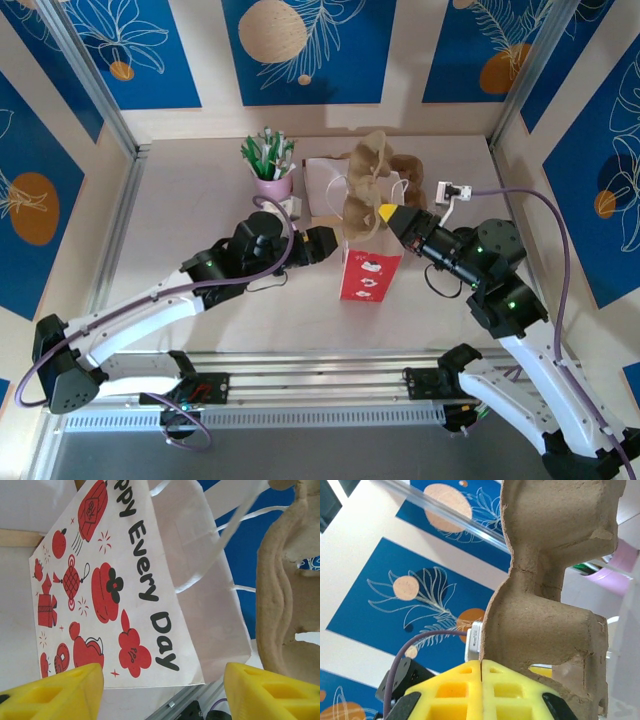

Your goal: Pack the takeout coffee

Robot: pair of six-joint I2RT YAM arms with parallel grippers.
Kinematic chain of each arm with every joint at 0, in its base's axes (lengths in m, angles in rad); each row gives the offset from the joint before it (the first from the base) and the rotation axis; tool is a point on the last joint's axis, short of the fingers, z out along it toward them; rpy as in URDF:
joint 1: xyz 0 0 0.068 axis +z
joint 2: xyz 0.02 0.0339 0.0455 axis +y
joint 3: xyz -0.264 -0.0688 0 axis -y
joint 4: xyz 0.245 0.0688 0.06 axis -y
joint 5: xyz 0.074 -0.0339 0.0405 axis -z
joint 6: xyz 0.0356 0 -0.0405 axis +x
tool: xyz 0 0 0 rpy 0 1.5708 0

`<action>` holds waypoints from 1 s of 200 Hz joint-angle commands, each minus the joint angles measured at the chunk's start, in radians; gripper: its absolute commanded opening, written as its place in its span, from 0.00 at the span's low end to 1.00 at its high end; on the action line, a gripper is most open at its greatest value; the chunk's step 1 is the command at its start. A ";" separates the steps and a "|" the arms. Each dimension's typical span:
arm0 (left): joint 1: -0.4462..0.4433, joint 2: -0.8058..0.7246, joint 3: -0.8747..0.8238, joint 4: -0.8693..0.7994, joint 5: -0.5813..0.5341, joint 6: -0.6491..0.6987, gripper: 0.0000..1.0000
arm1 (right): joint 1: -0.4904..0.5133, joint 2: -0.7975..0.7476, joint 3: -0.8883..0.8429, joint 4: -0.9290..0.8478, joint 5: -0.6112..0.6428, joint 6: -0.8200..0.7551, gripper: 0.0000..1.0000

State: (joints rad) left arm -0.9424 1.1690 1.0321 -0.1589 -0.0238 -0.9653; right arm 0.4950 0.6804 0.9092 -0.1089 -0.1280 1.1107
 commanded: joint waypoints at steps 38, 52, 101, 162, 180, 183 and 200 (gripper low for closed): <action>0.018 -0.132 0.151 -0.222 -0.089 0.258 0.69 | 0.009 -0.009 0.047 0.003 -0.111 -0.098 0.00; 0.019 -0.134 0.221 -0.275 -0.047 0.431 0.75 | 0.018 0.000 0.071 -0.042 -0.116 -0.127 0.00; 0.007 -0.057 0.395 -0.604 0.124 1.089 0.88 | 0.033 0.021 0.148 -0.147 -0.182 -0.205 0.00; 0.005 -0.208 0.222 -0.379 0.134 1.454 0.95 | 0.053 0.039 0.179 -0.189 -0.259 -0.249 0.00; -0.001 -0.167 0.270 -0.408 0.175 1.496 0.93 | 0.066 0.044 0.192 -0.208 -0.266 -0.275 0.00; -0.003 -0.164 0.275 -0.409 0.177 1.505 0.93 | 0.069 0.043 0.193 -0.210 -0.268 -0.279 0.00; -0.020 -0.159 0.272 -0.378 0.173 1.553 0.93 | 0.077 0.046 0.197 -0.219 -0.275 -0.294 0.00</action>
State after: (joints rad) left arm -0.9440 0.9951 1.2789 -0.5941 0.1040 0.4534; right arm 0.5579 0.7292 1.0649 -0.3069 -0.3622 0.8703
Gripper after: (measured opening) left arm 0.931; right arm 0.056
